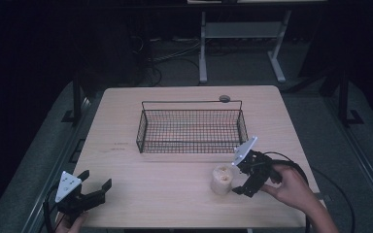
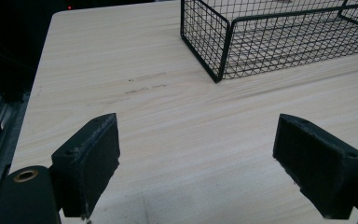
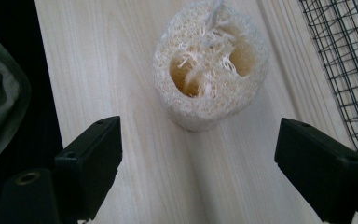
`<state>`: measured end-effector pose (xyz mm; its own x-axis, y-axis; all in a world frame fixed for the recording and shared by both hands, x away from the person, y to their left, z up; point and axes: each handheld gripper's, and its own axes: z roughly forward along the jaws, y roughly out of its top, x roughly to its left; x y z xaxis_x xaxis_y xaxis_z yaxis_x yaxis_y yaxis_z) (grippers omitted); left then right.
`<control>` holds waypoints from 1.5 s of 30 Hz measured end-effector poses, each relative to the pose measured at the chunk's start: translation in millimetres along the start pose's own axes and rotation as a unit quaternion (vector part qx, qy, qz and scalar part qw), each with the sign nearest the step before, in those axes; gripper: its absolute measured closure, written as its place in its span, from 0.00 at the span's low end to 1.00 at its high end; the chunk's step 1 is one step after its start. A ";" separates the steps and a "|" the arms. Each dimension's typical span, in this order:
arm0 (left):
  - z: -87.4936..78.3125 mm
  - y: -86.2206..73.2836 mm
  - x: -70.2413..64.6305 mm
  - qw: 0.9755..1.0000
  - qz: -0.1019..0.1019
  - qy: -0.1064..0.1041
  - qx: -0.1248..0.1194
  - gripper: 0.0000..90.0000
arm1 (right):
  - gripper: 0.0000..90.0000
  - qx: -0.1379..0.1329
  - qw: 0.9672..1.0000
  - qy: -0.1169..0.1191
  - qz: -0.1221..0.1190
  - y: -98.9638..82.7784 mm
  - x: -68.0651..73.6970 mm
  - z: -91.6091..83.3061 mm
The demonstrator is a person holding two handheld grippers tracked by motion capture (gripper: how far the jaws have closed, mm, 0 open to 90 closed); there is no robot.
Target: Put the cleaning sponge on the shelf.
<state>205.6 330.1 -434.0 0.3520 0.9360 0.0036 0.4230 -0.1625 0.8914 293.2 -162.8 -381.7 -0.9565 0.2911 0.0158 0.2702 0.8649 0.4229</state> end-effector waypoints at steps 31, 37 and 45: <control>-0.5 -0.2 1.4 1.000 0.000 0.001 -0.001 0.15 | 0.16 0.027 0.999 0.018 -0.023 37.2 -6.1 17.8; -0.6 -0.1 1.1 1.000 0.000 0.000 0.000 0.15 | 0.16 0.039 0.999 0.014 -0.027 41.5 -6.5 24.3; -0.4 -0.1 1.1 1.000 0.000 0.000 0.000 0.15 | 0.25 0.050 0.998 0.013 -0.030 43.2 -7.0 28.7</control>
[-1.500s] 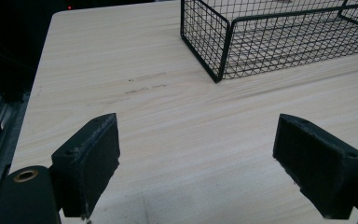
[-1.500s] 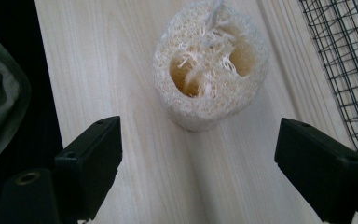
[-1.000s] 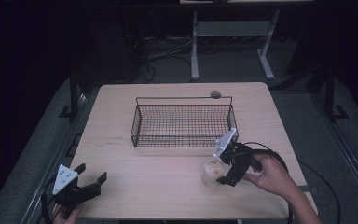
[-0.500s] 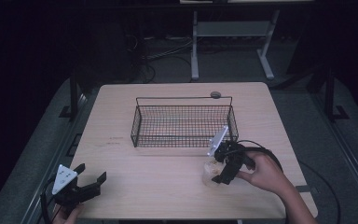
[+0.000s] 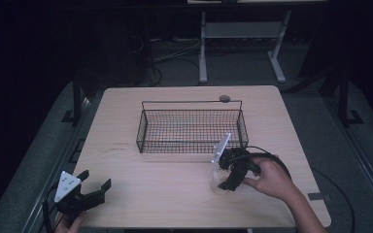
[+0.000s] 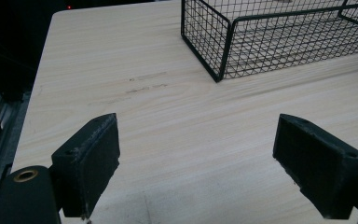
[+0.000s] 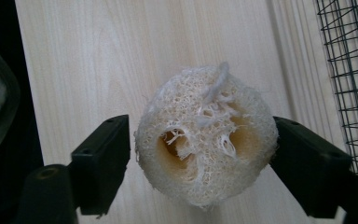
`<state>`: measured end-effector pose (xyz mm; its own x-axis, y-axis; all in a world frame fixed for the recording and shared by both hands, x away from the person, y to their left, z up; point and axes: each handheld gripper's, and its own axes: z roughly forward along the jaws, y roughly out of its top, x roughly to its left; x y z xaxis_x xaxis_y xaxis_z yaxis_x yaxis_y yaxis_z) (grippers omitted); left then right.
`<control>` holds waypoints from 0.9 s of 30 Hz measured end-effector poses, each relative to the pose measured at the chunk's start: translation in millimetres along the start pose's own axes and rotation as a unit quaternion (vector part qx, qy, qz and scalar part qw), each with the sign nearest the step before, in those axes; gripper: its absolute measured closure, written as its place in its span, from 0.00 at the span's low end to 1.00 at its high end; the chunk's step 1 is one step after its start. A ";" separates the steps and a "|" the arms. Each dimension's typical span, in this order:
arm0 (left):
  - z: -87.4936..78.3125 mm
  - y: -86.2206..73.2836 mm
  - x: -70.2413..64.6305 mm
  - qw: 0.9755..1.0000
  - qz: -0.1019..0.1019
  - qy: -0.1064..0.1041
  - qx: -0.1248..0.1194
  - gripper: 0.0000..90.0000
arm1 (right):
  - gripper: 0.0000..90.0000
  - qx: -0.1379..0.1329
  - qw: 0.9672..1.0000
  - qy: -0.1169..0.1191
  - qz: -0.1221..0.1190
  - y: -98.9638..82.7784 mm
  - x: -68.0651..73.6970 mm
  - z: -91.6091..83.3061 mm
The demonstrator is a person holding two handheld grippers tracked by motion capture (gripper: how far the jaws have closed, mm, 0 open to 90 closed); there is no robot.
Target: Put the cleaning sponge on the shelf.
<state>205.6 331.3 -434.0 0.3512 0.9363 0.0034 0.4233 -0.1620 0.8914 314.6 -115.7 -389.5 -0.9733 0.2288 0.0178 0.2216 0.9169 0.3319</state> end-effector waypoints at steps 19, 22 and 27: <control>-0.7 0.1 0.7 1.000 0.000 -0.001 -0.001 0.15 | 0.31 -0.026 1.000 0.016 -0.005 5.6 -6.1 -17.4; -1.2 0.0 0.7 1.000 0.000 -0.001 0.000 0.15 | 0.31 -0.027 1.000 0.014 -0.005 7.3 -8.5 -22.6; -1.3 0.2 0.9 1.000 -0.001 -0.001 -0.001 0.15 | 0.31 -0.031 0.999 0.012 -0.009 12.0 -12.3 -33.3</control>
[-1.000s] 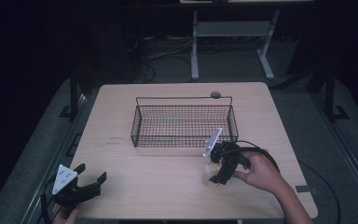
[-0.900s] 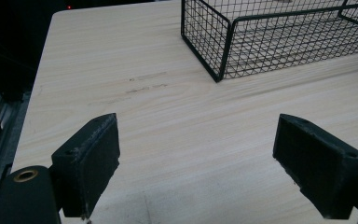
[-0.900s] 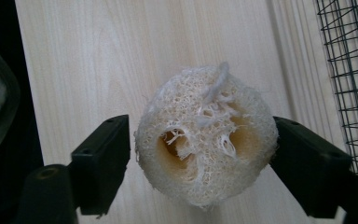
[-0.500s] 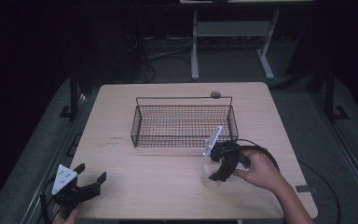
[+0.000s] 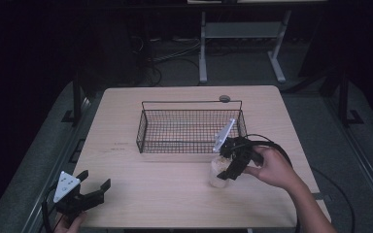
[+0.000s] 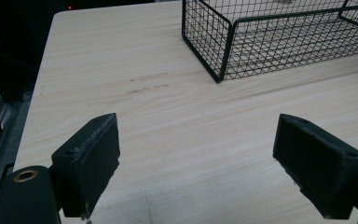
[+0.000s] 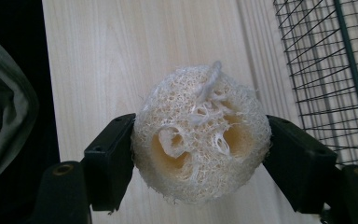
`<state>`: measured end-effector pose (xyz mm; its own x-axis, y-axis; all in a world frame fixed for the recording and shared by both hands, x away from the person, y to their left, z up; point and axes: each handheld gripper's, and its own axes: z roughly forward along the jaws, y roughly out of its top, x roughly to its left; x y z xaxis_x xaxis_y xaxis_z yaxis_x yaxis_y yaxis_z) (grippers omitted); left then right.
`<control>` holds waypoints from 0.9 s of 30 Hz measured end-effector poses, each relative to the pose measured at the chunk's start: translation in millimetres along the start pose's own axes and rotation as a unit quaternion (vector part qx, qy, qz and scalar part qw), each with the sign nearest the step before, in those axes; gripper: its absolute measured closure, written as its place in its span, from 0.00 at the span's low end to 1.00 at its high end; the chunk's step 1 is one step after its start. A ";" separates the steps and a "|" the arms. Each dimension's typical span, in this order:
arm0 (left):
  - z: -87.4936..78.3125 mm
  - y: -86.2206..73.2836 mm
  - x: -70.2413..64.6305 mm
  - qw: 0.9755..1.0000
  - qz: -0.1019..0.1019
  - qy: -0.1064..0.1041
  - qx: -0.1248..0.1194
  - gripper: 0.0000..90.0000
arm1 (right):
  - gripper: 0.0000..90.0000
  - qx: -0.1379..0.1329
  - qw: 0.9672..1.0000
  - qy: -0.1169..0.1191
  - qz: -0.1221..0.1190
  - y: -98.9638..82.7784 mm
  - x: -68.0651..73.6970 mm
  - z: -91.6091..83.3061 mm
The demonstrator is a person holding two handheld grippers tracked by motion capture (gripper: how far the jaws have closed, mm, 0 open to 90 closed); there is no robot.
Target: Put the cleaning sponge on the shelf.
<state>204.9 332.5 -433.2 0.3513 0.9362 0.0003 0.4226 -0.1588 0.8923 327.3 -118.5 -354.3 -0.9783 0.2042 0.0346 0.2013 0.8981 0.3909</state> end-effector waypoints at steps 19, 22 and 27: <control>-0.1 -0.3 1.8 1.000 0.000 0.000 0.000 0.15 | 0.31 -0.010 1.000 0.003 -0.002 17.4 -23.9 -30.1; -0.2 -0.1 1.4 1.000 0.000 0.000 0.000 0.15 | 0.31 -0.010 1.000 -0.001 -0.001 19.8 -26.4 -33.5; 0.2 0.2 1.0 1.000 0.001 0.000 0.001 0.15 | 0.31 -0.012 1.000 -0.002 -0.004 24.8 -30.6 -39.2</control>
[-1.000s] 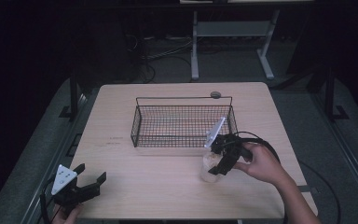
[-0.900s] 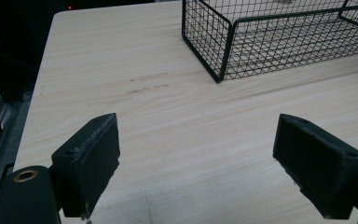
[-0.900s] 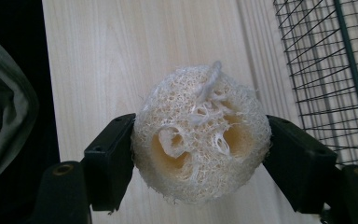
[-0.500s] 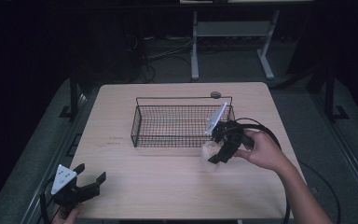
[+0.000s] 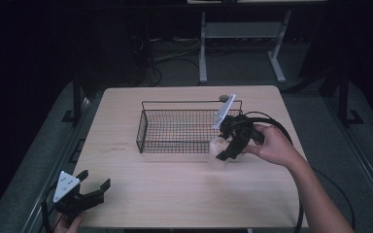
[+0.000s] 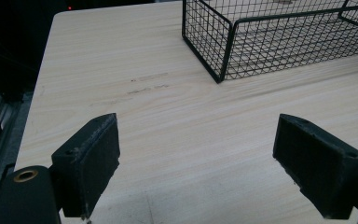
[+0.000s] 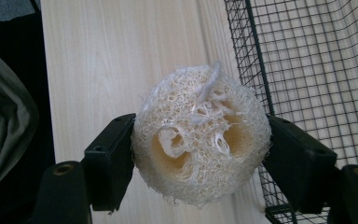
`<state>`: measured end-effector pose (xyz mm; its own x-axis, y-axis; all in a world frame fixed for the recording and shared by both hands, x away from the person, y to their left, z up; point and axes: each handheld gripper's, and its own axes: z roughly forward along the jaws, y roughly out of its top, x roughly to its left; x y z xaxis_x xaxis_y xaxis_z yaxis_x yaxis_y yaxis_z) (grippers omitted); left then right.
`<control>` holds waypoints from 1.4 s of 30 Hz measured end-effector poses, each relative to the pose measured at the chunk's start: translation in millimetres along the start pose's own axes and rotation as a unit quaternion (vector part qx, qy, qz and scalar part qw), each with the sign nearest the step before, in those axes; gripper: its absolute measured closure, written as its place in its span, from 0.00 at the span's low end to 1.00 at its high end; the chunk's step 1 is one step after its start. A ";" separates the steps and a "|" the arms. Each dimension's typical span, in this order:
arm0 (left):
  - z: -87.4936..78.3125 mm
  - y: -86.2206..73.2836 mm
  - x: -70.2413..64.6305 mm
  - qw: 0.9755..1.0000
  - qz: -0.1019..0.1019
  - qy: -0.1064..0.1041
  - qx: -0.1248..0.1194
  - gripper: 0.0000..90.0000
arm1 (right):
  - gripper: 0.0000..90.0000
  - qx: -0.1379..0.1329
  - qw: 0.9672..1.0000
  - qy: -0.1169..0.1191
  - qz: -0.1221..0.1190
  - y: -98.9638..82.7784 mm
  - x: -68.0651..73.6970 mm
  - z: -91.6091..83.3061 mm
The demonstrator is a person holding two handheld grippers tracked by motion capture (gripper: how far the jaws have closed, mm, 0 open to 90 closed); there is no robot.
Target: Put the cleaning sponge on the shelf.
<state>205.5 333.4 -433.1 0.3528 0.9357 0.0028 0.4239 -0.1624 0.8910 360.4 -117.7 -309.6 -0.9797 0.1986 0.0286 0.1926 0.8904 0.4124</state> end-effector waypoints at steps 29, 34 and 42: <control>0.0 -0.1 0.1 1.000 0.002 0.001 0.000 0.15 | 0.31 -0.001 1.000 -0.009 0.016 27.6 -34.5 -14.9; -0.3 0.0 0.4 1.000 0.002 0.000 -0.001 0.15 | 0.31 0.009 1.000 -0.012 0.018 35.5 -41.2 -13.8; -0.1 -0.1 1.1 1.000 -0.001 0.000 -0.002 0.15 | 0.31 0.017 0.999 -0.015 0.028 42.3 -54.0 -9.5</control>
<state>205.7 334.5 -433.1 0.3513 0.9363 0.0018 0.4205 -0.1595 0.8932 420.9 -94.6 -285.1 -0.9651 0.2606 0.0243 0.2501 0.8907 0.3797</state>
